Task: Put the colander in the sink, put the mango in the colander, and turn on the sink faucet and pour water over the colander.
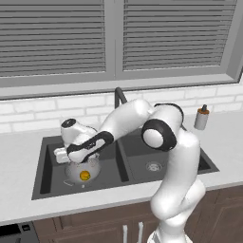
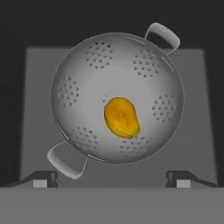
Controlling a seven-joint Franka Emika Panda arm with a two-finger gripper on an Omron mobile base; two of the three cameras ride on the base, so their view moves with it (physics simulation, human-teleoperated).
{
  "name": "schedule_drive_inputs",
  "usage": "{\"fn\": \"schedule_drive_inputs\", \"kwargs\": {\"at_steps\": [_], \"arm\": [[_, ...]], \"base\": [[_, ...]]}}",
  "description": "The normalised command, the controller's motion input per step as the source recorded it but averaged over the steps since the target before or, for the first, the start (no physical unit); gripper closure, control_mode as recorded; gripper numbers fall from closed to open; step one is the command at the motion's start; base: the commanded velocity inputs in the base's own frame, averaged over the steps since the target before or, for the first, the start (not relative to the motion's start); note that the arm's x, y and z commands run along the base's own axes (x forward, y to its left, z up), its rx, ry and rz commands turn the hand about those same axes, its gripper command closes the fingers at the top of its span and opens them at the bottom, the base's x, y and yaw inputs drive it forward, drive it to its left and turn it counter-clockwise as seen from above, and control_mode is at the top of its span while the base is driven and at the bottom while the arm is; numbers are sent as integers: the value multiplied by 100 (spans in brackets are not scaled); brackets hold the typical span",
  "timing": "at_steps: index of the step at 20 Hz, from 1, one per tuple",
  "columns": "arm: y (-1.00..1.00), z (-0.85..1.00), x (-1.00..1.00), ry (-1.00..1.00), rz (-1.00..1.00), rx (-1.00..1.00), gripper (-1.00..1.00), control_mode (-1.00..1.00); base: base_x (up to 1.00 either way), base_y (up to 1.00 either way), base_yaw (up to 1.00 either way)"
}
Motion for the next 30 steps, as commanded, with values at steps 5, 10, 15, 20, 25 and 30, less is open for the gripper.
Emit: {"fn": "schedule_drive_inputs", "kwargs": {"at_steps": [5, 10, 15, 20, 25, 30], "arm": [[-40, 100, -32, 2, 4, 9, -100, -100], [-40, 100, -31, 3, 6, 8, -100, -100], [-25, 100, -41, 0, 2, 8, -100, -100], [-45, 97, -30, 2, 0, 9, -100, -100], [-66, 68, -4, 4, 0, 19, -100, -100], [-56, 50, 1, 4, 0, 20, -100, -100]], "base": [[0, 0, 0], [0, 0, 0], [0, 0, 0], [0, 0, 0], [0, 0, 0], [0, 0, 0]]}}
